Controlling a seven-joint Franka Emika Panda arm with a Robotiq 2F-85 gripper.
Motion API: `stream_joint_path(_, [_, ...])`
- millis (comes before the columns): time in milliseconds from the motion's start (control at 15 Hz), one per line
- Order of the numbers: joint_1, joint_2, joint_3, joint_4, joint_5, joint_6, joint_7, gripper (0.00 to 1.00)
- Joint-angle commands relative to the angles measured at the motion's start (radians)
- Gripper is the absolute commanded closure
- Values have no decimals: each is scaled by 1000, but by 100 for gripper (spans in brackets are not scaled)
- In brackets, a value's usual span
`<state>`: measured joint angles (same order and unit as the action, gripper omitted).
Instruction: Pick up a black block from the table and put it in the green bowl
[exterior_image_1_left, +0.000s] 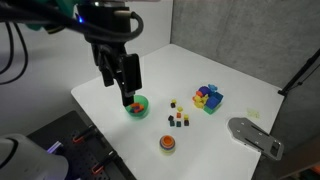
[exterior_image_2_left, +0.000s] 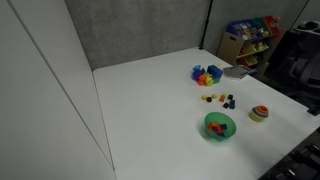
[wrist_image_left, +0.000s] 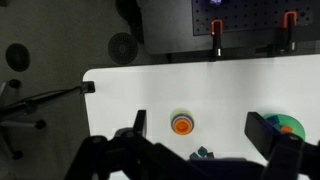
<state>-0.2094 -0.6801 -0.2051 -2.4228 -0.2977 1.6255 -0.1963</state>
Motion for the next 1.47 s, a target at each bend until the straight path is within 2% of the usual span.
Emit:
stream_joint_path(0, [45, 7, 23, -19, 38, 24, 52, 0])
stream_joint_path(267, [91, 40, 65, -34, 98, 67, 124, 0])
stream_joint_path(733, [135, 144, 123, -32, 205, 212, 207, 0])
stream_joint_path(1067, [153, 247, 161, -37, 268, 395, 265, 0])
stream_joint_path(1400, [157, 405, 193, -36, 273, 603, 322, 0])
